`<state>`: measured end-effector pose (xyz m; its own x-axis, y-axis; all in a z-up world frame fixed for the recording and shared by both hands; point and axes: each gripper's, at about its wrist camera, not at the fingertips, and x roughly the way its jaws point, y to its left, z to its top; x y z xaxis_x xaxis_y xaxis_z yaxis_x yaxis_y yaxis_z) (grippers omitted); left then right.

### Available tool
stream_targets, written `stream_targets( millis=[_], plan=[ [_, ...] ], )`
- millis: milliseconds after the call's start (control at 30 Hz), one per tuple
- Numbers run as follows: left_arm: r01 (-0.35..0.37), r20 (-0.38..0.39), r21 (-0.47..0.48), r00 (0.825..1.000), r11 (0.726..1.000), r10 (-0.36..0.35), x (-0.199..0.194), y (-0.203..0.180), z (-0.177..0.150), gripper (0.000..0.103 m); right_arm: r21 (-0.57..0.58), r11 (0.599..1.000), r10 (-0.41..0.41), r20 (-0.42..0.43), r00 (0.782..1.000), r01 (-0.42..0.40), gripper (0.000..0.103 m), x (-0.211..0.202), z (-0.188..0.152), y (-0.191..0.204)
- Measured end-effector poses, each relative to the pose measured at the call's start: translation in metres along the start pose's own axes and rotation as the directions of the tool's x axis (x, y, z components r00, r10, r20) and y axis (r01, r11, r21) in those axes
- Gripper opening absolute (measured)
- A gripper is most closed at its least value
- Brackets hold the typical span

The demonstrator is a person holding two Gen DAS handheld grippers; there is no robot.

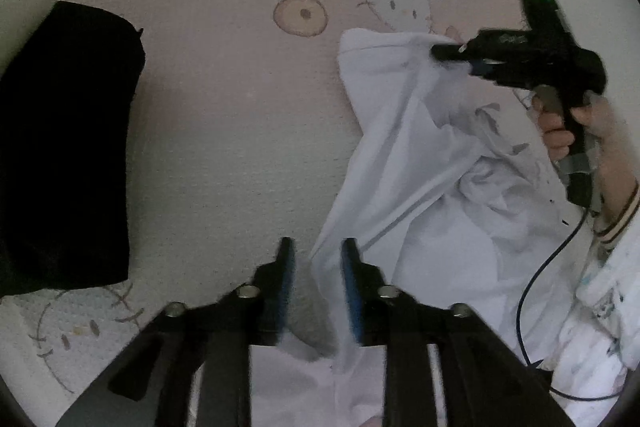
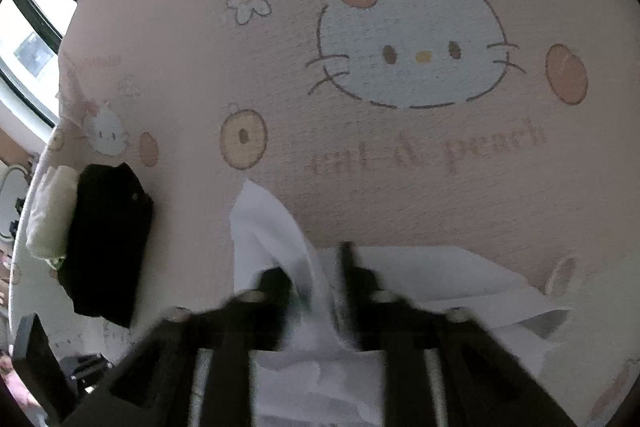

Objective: Fold clothes

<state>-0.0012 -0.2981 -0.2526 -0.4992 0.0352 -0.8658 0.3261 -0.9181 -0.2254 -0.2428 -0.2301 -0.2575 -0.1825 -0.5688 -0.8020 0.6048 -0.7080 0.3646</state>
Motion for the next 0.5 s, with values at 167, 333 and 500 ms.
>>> stream_targets(
  millis=[167,333,500],
  plan=[
    [0.012,-0.04,-0.031,0.999,0.999,-0.014,0.005,-0.006,-0.002,0.051,-0.08,0.995,-0.054,0.039,0.998,0.057,0.056,-0.026,0.0,0.008],
    [0.014,-0.064,-0.041,0.998,0.999,-0.017,0.019,-0.007,0.004,0.051,-0.018,1.0,0.0,-0.048,0.999,-0.001,0.059,-0.016,-0.009,0.019],
    [0.051,-0.044,-0.092,0.998,0.994,-0.055,0.023,-0.004,0.004,0.051,0.092,0.991,0.107,-0.159,0.981,-0.093,0.059,0.002,-0.019,0.028]
  ],
)
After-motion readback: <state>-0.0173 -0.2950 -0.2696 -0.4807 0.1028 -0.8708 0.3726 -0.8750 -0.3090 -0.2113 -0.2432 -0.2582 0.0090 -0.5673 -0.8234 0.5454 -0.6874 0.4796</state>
